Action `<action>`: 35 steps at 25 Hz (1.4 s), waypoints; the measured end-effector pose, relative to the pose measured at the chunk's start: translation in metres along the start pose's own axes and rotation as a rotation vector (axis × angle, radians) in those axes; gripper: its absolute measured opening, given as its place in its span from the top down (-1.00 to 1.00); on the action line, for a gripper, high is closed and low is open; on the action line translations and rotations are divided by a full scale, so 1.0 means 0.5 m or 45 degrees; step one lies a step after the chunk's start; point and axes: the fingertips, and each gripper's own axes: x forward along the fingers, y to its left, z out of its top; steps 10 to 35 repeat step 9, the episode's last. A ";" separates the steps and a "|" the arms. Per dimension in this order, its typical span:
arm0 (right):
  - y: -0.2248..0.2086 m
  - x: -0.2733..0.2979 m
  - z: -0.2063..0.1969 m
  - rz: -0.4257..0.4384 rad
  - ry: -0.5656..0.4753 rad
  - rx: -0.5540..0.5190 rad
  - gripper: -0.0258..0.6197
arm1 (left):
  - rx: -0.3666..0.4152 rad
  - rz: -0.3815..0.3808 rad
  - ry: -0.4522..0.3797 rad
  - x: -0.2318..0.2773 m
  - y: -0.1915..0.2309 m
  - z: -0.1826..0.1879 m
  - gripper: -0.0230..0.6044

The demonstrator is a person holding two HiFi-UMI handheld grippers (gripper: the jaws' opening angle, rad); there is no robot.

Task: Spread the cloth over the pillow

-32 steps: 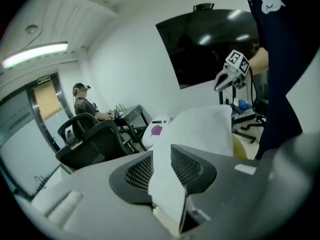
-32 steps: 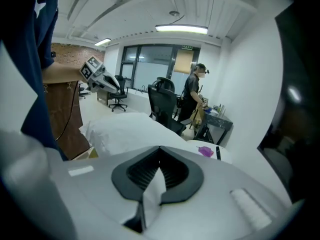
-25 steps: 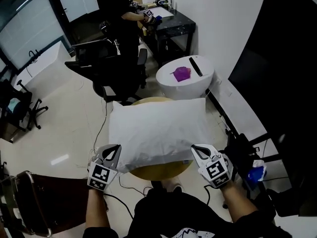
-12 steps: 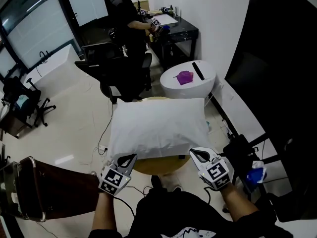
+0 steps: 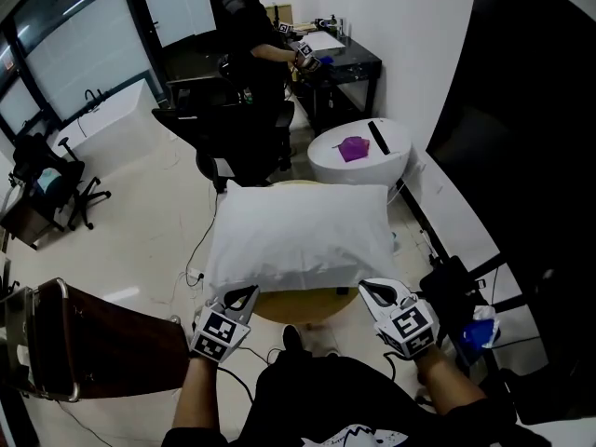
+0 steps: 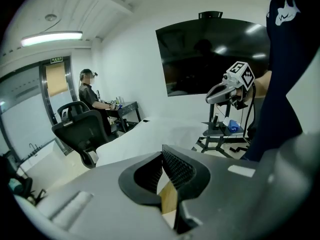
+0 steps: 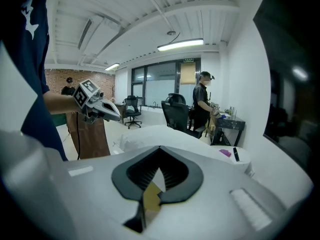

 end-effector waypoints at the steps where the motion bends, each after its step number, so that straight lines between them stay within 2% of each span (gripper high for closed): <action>1: 0.001 -0.002 0.002 0.001 0.001 0.002 0.90 | -0.021 -0.013 0.000 -0.001 -0.001 -0.001 0.93; 3: 0.001 -0.004 0.003 0.003 0.002 0.009 0.90 | -0.053 -0.045 0.023 0.001 -0.005 -0.007 0.76; 4: 0.001 -0.004 0.001 0.004 0.001 0.011 0.90 | -0.052 -0.055 0.041 0.002 -0.007 -0.012 0.76; 5: 0.001 -0.004 -0.003 0.004 0.000 0.011 0.90 | -0.038 -0.057 0.054 0.002 -0.010 -0.015 0.76; 7: 0.001 -0.005 -0.011 0.007 -0.001 0.008 0.90 | 0.006 -0.043 0.059 0.002 -0.016 -0.016 0.92; 9: 0.001 -0.007 -0.016 0.009 0.000 0.004 0.90 | 0.044 -0.022 0.053 0.001 -0.020 -0.013 0.93; 35: 0.001 -0.007 -0.016 0.009 0.000 0.004 0.90 | 0.044 -0.022 0.053 0.001 -0.020 -0.013 0.93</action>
